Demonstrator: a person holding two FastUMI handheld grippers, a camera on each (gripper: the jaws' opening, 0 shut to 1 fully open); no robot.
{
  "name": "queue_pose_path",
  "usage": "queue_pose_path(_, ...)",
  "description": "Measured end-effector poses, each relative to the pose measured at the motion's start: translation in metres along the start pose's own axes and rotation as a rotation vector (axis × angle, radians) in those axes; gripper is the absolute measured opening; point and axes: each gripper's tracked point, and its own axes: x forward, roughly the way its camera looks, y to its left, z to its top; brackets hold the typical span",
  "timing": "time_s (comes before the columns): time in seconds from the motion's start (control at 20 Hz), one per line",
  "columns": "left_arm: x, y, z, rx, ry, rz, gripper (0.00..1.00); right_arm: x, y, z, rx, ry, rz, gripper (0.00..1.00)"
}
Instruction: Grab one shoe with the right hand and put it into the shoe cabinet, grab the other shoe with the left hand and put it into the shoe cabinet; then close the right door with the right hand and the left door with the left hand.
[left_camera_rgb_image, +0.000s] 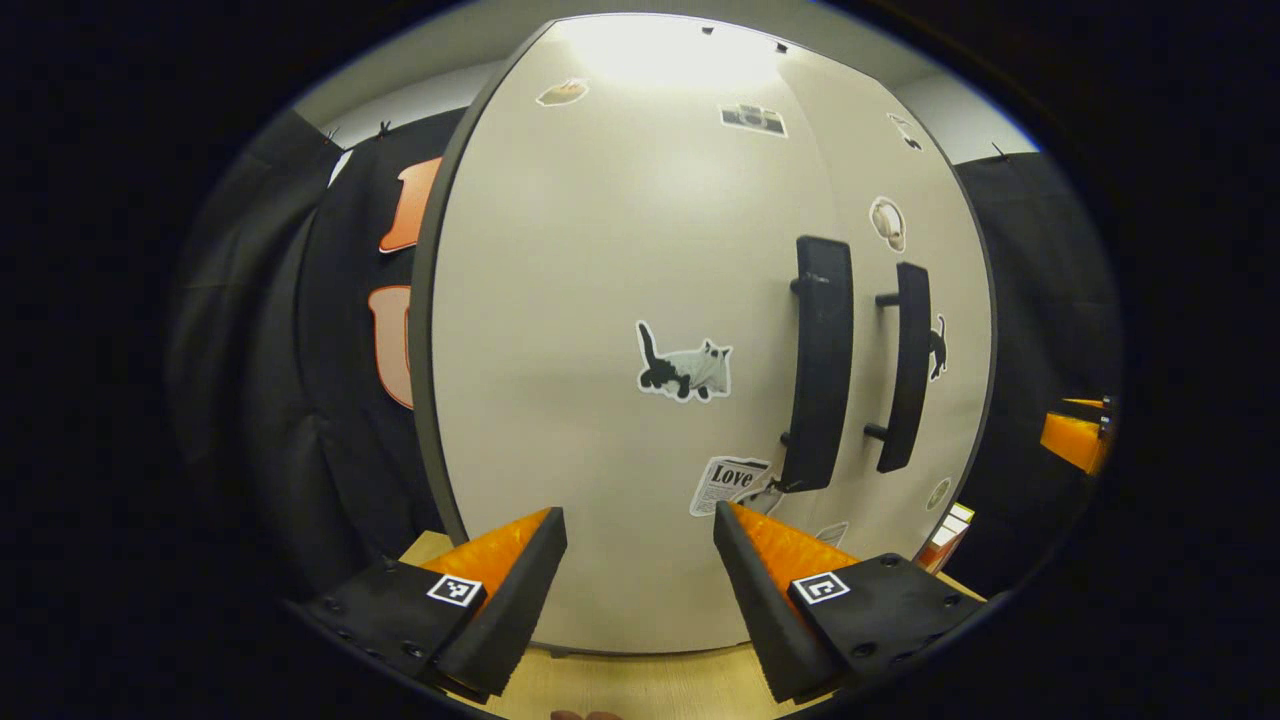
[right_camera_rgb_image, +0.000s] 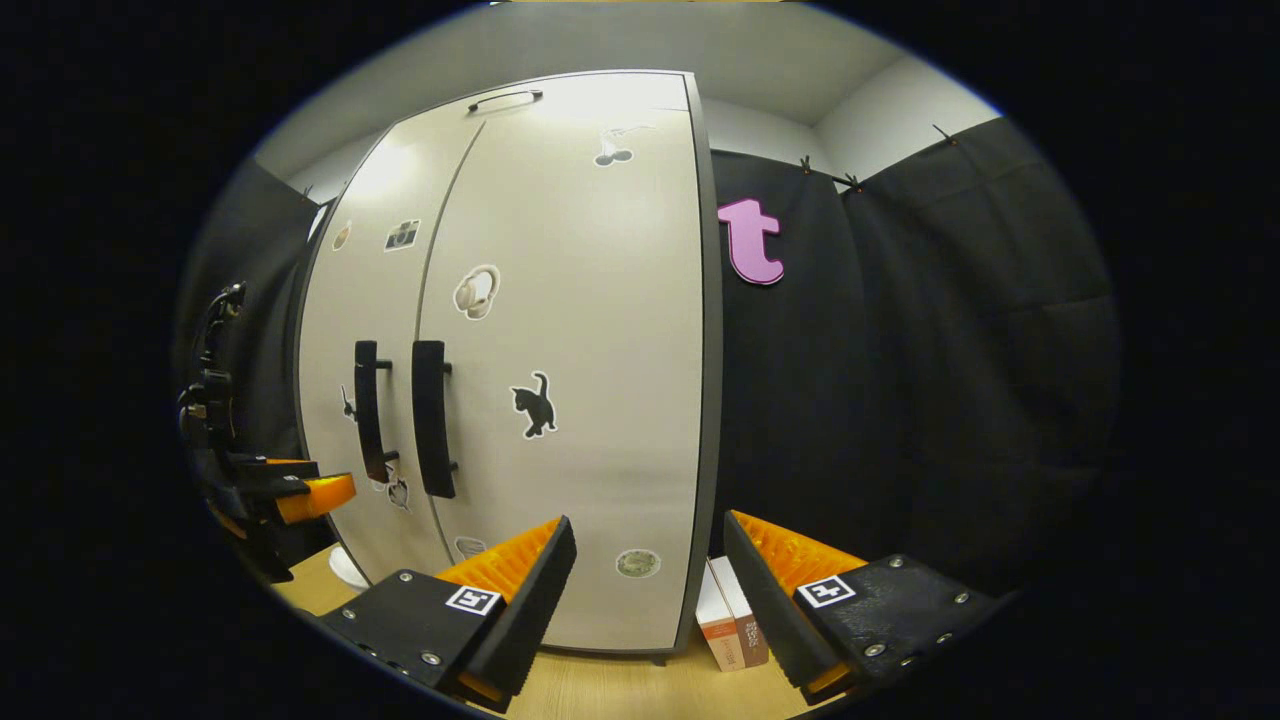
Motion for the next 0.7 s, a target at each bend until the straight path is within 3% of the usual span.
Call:
queue_pose_path(0.4,-0.086,0.050,0.060,-0.021,-0.059,0.055,0.96,-0.028,-0.005,0.036,-0.008,-0.030,0.007,0.92)
queue_pose_path(0.7,-0.142,0.099,0.069,-0.016,-0.086,0.137,0.96,-0.050,-0.018,0.051,-0.018,-0.057,-0.018,0.92)
